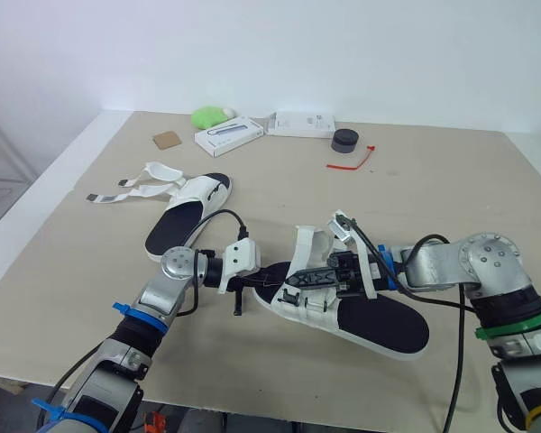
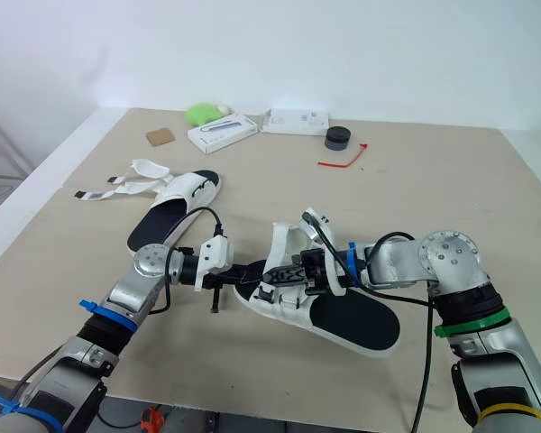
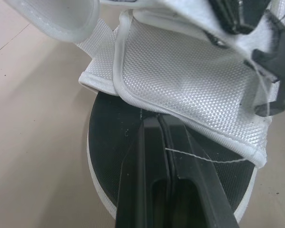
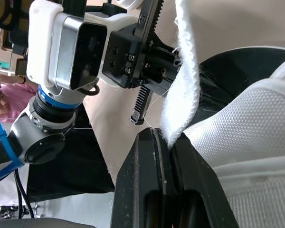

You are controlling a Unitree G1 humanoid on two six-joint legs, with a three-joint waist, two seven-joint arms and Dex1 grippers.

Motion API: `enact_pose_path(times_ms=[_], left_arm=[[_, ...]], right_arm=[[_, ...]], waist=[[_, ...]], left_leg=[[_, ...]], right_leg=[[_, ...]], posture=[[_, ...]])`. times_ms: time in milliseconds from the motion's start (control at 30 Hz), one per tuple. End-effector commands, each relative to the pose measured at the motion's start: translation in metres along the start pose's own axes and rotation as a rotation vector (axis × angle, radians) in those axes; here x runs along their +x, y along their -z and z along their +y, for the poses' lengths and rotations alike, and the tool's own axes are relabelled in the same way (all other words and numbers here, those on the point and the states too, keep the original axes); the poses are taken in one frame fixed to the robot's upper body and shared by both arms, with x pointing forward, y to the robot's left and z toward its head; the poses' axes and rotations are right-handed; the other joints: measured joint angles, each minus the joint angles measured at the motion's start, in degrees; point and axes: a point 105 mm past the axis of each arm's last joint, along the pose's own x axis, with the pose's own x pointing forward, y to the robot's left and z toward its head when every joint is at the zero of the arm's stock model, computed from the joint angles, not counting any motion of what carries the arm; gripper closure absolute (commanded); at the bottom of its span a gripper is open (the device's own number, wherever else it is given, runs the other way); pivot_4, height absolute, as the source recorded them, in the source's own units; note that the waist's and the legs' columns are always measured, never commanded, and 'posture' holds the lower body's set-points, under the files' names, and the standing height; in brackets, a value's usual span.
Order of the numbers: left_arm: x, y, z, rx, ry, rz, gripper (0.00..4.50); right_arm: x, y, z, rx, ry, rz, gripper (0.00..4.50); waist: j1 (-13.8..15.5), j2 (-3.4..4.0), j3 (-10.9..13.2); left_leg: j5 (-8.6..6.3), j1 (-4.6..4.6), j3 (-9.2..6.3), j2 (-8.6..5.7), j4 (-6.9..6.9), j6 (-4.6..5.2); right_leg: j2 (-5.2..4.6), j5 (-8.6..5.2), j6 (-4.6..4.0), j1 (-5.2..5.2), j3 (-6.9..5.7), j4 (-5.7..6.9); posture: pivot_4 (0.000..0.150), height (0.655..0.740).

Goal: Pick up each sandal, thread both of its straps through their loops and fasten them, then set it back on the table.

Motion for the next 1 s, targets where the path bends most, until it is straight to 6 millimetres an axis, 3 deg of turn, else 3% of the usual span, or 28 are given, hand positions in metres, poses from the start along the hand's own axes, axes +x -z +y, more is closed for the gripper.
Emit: enact_pose_path(times_ms=[33,1000], left_arm=[[0.01,0.052,-0.04,-0.164,0.13,0.163,4.5],[0.01,0.051,-0.042,-0.168,0.125,0.16,4.5]], right_arm=[[0.002,0.007,0.01,-0.031,-0.028,0.025,4.46],[0.01,0.002,0.018,-0.207,0.0,-0.003,4.46]], waist=[[0.0,0.0,0.0],[-0.03,0.01,-0.02]], left_leg=[[0.0,0.0,0.0,0.0,0.0,0.0],[-0.06,0.02,0.0,0.0,0.0,0.1]], right_leg=[[0.0,0.0,0.0,0.0,0.0,0.0],[0.0,-0.05,-0.01,0.01,-0.01,0.0]], posture=[[0.15,0.74],[0.15,0.74]])
